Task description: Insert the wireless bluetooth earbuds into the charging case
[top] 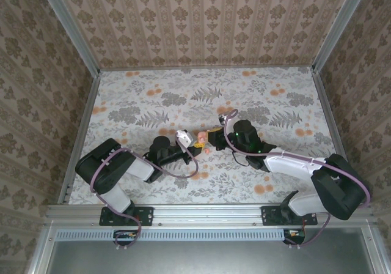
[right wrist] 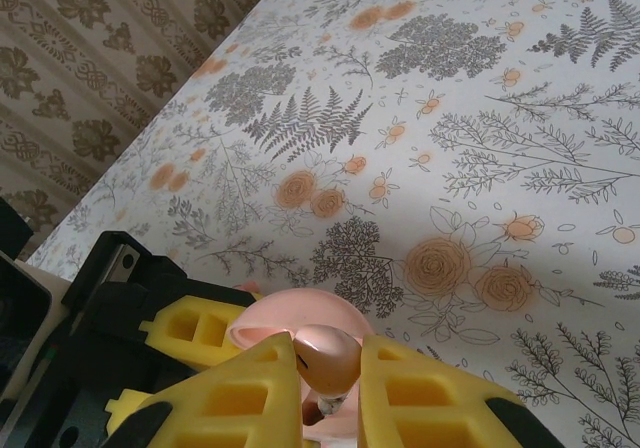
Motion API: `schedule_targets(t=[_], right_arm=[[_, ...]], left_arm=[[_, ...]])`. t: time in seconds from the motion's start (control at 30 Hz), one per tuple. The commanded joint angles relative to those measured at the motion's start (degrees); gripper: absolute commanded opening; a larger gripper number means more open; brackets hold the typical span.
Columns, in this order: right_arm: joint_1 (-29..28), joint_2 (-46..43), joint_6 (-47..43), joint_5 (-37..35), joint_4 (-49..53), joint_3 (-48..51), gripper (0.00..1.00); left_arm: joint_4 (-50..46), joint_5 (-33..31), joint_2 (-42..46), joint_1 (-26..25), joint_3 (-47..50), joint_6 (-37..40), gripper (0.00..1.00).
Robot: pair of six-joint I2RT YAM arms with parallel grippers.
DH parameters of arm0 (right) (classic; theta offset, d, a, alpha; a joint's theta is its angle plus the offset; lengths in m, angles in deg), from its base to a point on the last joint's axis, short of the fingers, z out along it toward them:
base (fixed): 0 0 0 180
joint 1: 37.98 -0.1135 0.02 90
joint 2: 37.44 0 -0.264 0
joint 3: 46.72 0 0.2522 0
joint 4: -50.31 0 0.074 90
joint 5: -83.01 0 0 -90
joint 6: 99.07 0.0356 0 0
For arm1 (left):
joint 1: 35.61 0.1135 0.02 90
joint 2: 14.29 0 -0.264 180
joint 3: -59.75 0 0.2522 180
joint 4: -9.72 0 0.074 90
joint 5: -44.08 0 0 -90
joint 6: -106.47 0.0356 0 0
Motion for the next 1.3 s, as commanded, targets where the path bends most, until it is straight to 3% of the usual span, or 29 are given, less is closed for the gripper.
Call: schedule_targets(t=[0.0, 0.87, 1.27], right_arm=[[-0.63, 0.18, -0.32, 1.18, -1.67, 0.14, 0.16], [-2.57, -0.2, -1.46, 3.07, -4.18, 2.12, 0.17], [-2.65, -0.97, -1.99, 6.03, -4.44, 1.91, 0.24]], left_arm=[[2.54, 0.88, 1.4, -0.46, -1.16, -1.28, 0.07], [2.51, -0.11, 4.02, -0.15, -1.72, -2.25, 0.07], [2.43, 0.42, 4.3, -0.15, -2.16, -2.03, 0.07]])
